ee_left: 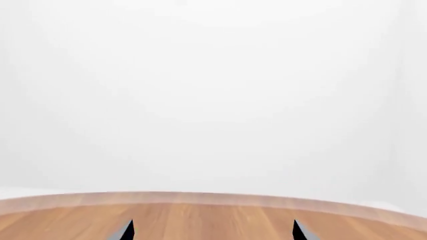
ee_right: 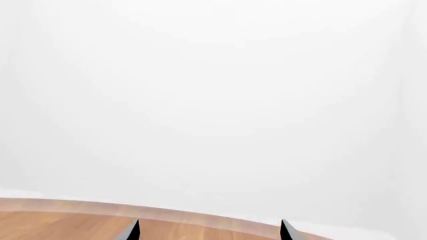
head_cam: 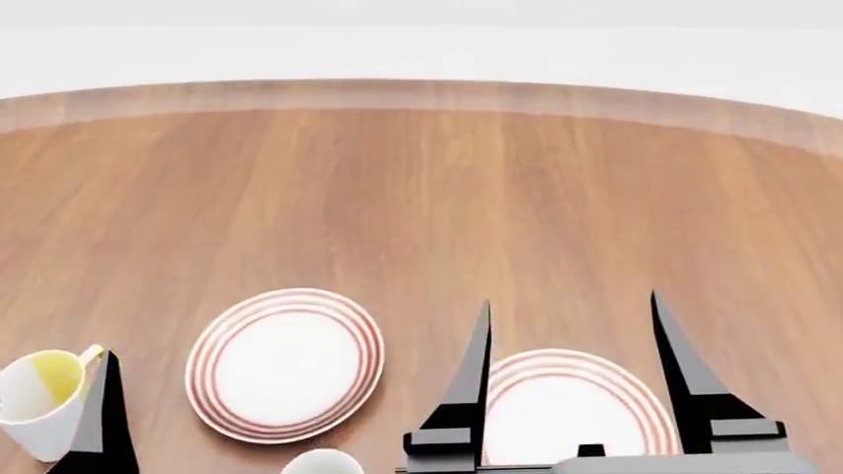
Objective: Put the white mug on the left plate.
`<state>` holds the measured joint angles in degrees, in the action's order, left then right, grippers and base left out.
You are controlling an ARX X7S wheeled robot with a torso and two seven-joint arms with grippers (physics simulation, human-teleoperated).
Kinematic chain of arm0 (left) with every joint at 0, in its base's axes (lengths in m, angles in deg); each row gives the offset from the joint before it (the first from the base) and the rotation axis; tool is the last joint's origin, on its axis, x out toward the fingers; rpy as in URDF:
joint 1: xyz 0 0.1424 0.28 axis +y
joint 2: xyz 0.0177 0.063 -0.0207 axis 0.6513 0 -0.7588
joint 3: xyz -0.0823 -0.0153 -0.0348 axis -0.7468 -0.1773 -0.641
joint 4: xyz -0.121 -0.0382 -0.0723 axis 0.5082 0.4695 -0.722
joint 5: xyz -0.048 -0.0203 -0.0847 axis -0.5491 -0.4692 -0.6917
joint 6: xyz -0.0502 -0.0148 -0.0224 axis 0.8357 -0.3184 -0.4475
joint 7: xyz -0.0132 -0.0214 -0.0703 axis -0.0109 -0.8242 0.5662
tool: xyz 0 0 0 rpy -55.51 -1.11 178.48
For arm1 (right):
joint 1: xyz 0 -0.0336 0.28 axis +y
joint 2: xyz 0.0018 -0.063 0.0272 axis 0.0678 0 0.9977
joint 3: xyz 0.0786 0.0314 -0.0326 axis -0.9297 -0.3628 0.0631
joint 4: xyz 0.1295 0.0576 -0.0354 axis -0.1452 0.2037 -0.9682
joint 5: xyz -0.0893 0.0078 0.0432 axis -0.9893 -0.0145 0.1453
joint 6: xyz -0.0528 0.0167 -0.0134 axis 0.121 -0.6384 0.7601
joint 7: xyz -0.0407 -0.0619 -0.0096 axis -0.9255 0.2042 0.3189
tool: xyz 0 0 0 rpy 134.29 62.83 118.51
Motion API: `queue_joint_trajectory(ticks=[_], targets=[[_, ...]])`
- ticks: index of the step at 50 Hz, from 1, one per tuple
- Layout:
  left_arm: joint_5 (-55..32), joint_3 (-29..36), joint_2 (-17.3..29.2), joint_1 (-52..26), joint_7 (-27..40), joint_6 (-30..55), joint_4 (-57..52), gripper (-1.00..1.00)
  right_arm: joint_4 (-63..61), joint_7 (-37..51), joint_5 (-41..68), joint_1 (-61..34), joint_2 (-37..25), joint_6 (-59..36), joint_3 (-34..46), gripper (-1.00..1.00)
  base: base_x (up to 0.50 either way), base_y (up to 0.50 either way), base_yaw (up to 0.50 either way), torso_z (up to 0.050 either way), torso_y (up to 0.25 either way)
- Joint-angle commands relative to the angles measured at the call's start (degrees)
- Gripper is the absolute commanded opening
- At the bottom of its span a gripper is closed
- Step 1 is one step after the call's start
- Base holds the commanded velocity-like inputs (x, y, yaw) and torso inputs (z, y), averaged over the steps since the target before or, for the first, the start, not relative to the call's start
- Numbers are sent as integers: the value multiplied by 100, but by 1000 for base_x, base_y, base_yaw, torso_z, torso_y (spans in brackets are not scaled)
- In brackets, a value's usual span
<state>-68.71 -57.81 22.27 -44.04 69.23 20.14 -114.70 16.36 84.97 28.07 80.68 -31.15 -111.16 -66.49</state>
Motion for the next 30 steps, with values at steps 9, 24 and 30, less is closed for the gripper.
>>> queue_joint_trajectory(ticks=[9, 24, 30], targets=[[-68, 75, 104, -12, 96, -74, 59, 100, -1, 106, 107, -19, -31, -33, -28, 100, 476, 0, 0, 0, 0], [-121, 125, 197, -17, 199, -110, 57, 100, 62, 220, -129, -104, -216, -214, 295, 100, 0, 84, 0, 0, 1], [-144, 140, 232, -14, 234, -125, 57, 100, 0, 217, -83, -111, -226, -247, 287, 100, 0, 500, 0, 0, 0]])
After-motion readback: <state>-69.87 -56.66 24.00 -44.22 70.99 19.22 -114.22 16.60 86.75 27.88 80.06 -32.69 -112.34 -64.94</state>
